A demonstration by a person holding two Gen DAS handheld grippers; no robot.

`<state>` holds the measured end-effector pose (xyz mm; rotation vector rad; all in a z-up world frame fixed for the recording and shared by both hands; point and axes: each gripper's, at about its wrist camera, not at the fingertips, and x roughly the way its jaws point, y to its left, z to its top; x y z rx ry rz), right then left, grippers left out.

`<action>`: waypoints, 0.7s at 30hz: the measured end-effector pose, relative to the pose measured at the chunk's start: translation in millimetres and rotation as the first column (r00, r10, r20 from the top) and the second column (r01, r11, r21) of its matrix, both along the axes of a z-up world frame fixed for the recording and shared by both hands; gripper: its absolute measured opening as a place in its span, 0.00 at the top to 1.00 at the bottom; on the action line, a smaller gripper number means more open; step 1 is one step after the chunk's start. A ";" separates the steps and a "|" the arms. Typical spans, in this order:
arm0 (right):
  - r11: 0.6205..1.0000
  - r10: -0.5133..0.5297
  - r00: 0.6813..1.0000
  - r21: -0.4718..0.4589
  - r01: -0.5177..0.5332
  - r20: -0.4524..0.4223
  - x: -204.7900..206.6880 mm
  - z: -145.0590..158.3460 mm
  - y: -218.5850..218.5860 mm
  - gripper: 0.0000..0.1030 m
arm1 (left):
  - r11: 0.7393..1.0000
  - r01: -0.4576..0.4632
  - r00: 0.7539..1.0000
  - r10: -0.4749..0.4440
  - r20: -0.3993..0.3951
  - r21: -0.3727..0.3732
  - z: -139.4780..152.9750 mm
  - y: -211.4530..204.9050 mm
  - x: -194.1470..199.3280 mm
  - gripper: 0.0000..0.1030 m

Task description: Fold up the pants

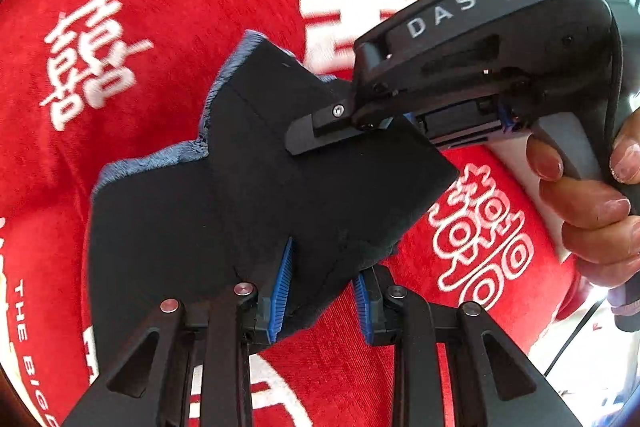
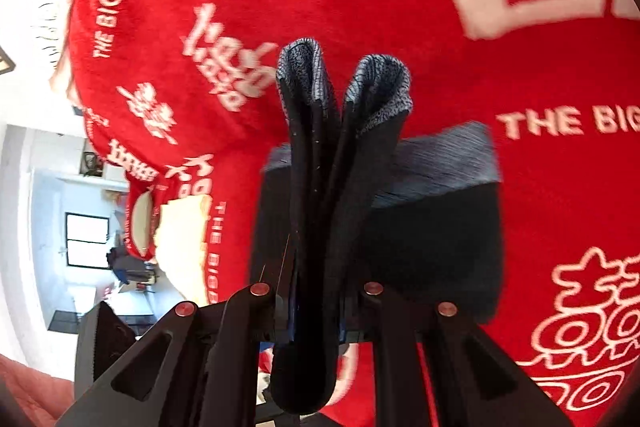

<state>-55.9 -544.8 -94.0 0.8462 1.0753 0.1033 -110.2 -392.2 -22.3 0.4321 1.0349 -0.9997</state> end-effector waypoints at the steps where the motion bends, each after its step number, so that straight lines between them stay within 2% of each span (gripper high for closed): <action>1: 1.000 0.001 1.000 -0.023 -0.002 -0.022 -1.6 -11.8 -3.6 0.85 | 1.000 0.002 1.000 -0.002 -0.005 0.017 -7.2 -3.1 -2.5 0.71; 5: 0.999 -0.005 0.998 -0.049 0.002 -0.055 -1.2 -41.8 -12.4 0.85 | 0.998 0.005 1.000 -0.005 0.001 0.069 -29.7 -12.7 -7.0 0.71; 9: 0.999 -0.027 0.997 -0.049 0.024 -0.075 -9.2 -61.9 -21.6 0.81 | 0.996 0.009 1.000 -0.009 0.001 0.089 -35.0 -15.3 -8.5 0.71; 12: 0.998 -0.044 0.996 -0.043 0.041 -0.075 -19.2 -65.7 -27.3 0.79 | 0.994 0.019 1.000 -0.018 -0.012 0.104 -31.8 -13.6 -8.8 0.63; 14: 0.996 -0.043 0.996 -0.080 0.037 -0.078 -18.6 -63.8 -24.2 0.79 | 0.995 0.010 0.999 -0.006 -0.043 0.100 -27.5 -8.5 -5.8 0.52; 16: 0.993 -0.040 0.996 -0.114 0.030 -0.084 -17.4 -66.0 -20.8 0.77 | 0.996 -0.014 0.997 0.021 -0.073 0.093 -20.0 2.1 0.8 0.42; 18: 0.990 -0.040 0.995 -0.136 0.027 -0.095 -16.2 -67.8 -20.2 0.76 | 0.994 -0.073 0.994 0.079 -0.081 0.079 -10.3 18.6 14.6 0.41; 21: 0.989 -0.052 0.995 -0.142 0.039 -0.086 -20.9 -69.0 -21.7 0.75 | 0.979 -0.179 0.979 0.187 -0.079 0.100 -3.6 43.3 42.0 0.41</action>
